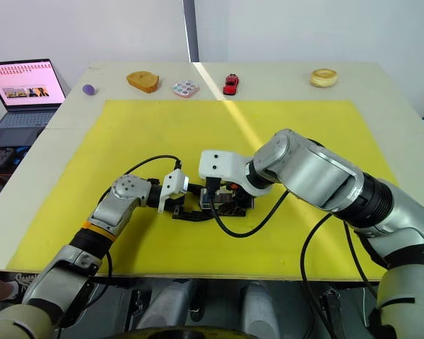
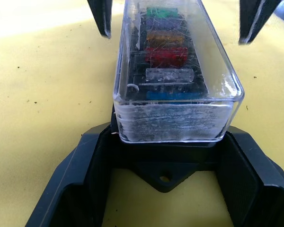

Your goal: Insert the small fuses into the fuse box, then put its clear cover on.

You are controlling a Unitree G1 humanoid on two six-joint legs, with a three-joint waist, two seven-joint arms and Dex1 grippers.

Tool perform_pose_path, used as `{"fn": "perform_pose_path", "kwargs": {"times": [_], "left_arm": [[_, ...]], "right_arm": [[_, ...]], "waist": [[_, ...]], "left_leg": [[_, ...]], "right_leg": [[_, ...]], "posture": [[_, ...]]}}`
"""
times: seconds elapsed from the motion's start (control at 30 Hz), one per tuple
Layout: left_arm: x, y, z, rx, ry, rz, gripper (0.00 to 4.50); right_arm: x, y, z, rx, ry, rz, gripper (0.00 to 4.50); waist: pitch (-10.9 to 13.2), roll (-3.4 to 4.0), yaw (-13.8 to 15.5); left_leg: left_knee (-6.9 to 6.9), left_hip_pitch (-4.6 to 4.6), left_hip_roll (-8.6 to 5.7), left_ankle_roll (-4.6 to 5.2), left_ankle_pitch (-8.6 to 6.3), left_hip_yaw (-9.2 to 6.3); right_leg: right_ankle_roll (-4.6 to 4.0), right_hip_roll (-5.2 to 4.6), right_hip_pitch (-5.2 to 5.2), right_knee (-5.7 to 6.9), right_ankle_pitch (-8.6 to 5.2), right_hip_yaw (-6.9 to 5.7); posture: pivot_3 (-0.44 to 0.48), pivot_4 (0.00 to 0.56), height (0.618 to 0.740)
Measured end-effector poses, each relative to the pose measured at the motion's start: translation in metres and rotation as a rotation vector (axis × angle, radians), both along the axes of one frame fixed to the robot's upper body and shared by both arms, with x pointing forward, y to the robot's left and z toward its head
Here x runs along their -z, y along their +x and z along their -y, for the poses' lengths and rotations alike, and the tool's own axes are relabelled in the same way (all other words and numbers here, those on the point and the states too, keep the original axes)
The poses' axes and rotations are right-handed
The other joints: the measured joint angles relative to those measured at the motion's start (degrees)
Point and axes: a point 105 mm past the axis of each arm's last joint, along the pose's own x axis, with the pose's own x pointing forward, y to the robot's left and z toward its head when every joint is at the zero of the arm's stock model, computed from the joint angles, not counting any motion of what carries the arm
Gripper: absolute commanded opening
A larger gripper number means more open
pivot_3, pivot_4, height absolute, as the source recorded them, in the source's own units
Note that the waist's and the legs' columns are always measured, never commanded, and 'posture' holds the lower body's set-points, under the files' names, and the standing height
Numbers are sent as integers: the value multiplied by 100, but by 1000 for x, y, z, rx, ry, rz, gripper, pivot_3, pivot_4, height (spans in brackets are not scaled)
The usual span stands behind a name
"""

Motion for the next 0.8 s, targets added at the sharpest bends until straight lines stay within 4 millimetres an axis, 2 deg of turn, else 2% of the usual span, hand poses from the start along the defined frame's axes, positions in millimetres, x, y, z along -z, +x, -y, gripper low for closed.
{"fn": "perform_pose_path", "kwargs": {"times": [0.17,0.2,0.23,0.33,0.4,0.43,0.6,0.8], "left_arm": [[0,0,0,-1,1,-4,2528],[0,0,0,-2,1,-8,2528],[1,0,0,-3,1,-9,2528],[1,0,1,-5,0,-10,2528],[1,0,1,-6,0,-12,2528],[1,0,1,-7,0,-13,2528],[1,1,1,-8,-1,-15,2528],[1,1,1,-8,-1,-15,2528]], "right_arm": [[-45,-10,-1,-91,169,45,3480],[-49,-11,0,-105,190,65,2959],[-51,-11,1,-110,212,85,2655],[-43,-8,6,-100,255,90,1296],[-40,-5,9,-76,291,86,229],[-39,-3,10,-64,342,89,69],[-17,-1,14,-13,455,39,69],[-34,-1,12,-37,567,94,69]], "waist": [[0,0,4],[0,0,2],[-3,-6,5],[-4,-7,5],[-5,-8,6],[-7,-12,6],[-7,-11,3],[-7,-11,8]], "left_leg": [[-1,1,1,0,-1,-1],[-1,2,1,0,-1,0],[-1,3,1,-1,-1,-1],[0,2,1,0,-1,-1],[0,2,2,1,-1,-1],[0,3,2,1,-1,-2],[1,3,0,3,1,-1],[2,3,1,3,-1,-3]], "right_leg": [[0,0,5,-5,0,-1],[0,0,5,-5,0,-1],[0,0,7,-6,0,-2],[0,-1,8,-8,0,-1],[0,-1,7,-8,0,-1],[0,0,11,-9,0,-2],[1,-2,11,-9,1,-1],[0,-1,14,-11,0,-2]], "posture": [[0,150,740],[0,150,740],[0,150,740],[0,150,740],[0,150,740],[0,150,740],[0,150,740],[0,150,740]]}}
